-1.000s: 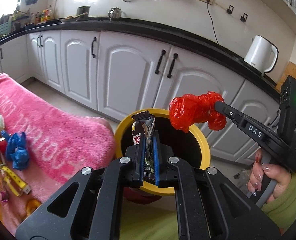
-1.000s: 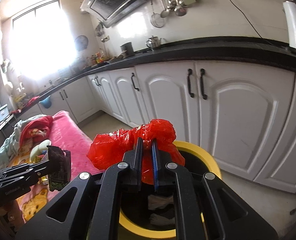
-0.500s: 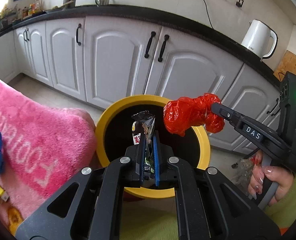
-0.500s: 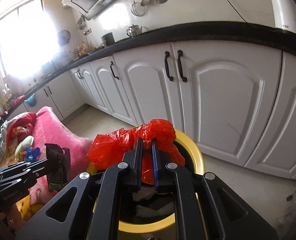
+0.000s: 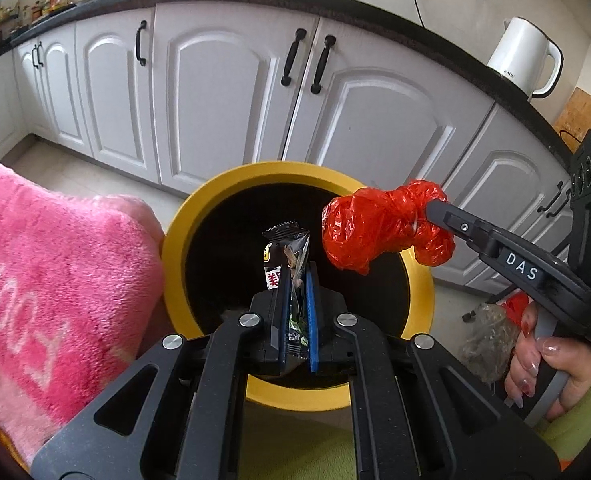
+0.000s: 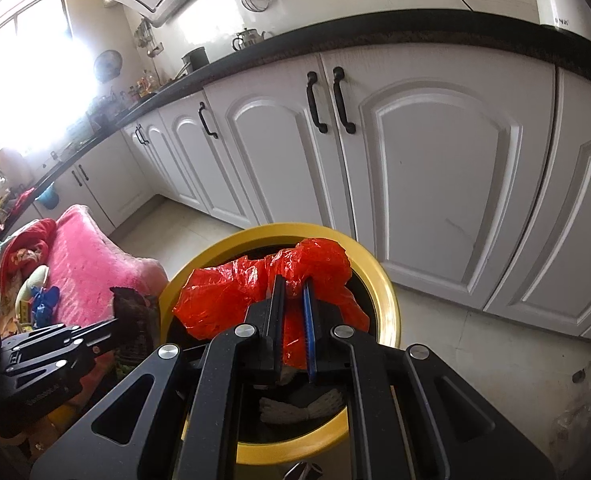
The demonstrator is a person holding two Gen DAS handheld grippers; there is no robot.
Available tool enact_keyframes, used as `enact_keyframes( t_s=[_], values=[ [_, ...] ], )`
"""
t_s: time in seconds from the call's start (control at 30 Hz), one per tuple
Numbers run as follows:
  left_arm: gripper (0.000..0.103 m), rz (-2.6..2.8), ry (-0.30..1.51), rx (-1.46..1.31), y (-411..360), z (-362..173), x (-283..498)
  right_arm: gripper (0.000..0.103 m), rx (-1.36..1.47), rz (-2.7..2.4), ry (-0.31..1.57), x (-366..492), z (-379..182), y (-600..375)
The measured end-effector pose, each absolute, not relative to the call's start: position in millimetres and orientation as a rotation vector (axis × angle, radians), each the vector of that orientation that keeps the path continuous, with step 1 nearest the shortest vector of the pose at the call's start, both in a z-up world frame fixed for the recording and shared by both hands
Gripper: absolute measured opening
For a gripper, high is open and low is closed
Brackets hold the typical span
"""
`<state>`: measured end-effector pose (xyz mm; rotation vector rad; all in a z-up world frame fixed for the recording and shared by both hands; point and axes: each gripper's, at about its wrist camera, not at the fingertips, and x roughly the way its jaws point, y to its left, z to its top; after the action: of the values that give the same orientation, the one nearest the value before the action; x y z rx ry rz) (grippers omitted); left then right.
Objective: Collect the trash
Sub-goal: 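Open both tools to drop the wrapper and red bag into the bin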
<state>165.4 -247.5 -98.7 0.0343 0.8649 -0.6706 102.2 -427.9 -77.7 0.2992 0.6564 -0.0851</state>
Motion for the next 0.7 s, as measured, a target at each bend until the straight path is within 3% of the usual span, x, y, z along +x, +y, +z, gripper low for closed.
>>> enact_keyframes(
  t_s=[0.27,0.43,0.53,0.67,0.7],
  values=[
    [0.004,-0.667,0.896,0.02,-247,-110,175,0.011,0.332,-0.089,0.685,109,-88,-432],
    [0.024,-0.663,0.914,0.01,-249,-115,178,0.015,0.348,-0.092,0.695,111,-92,-434],
    [0.033,-0.654,0.917,0.008,-247,-117,178,0.018,0.357,-0.091,0.696,111,-92,-435],
    [0.037,-0.64,0.914,-0.005,-239,-114,177,0.026,0.369,-0.097,0.692,110,-92,-437],
    [0.043,-0.635,0.912,-0.006,-237,-112,177,0.028,0.371,-0.097,0.691,109,-92,-437]
  ],
)
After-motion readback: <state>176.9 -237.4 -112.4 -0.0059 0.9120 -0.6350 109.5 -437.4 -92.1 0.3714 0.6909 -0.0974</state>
